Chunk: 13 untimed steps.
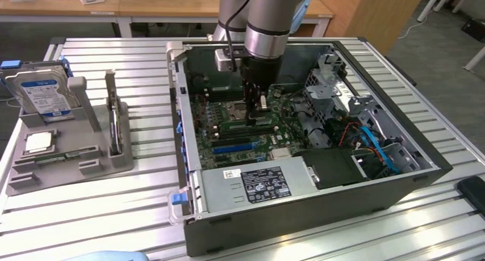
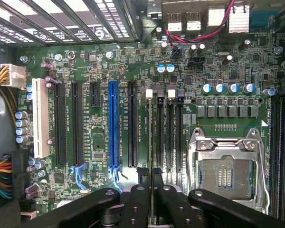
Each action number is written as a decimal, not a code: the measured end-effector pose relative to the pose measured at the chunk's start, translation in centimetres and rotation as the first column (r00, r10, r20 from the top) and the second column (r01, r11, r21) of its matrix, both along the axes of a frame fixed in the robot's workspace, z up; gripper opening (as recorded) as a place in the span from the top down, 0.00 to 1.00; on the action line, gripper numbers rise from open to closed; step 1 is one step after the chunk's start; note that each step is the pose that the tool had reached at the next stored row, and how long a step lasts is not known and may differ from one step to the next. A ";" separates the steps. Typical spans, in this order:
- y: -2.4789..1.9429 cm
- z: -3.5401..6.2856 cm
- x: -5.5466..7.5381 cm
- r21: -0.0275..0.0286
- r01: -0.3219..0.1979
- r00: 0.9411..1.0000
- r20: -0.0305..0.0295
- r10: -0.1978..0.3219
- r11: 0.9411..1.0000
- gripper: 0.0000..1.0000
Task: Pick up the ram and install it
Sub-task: 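Insert the ram into the slot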
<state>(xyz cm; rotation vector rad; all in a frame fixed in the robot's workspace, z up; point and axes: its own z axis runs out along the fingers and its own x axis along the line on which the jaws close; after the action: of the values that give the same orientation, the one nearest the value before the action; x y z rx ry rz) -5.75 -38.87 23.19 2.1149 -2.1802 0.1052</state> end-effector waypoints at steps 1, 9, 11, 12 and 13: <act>0.00 -0.01 0.0 -0.001 0.000 1.000 0.000 0.000 1.000 0.87; 0.00 -0.11 0.0 -0.002 0.000 1.000 0.000 0.000 1.000 0.87; 0.00 -0.14 0.0 -0.002 0.000 1.000 0.000 0.000 1.000 0.87; 0.00 -0.16 0.0 -0.002 0.000 1.000 0.000 0.000 1.000 0.87; 0.00 -0.18 0.0 -0.002 0.000 1.000 0.000 0.000 1.000 0.87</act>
<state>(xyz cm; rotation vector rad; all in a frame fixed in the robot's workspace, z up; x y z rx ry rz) -5.76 -38.86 23.02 2.1136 -2.1790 0.1076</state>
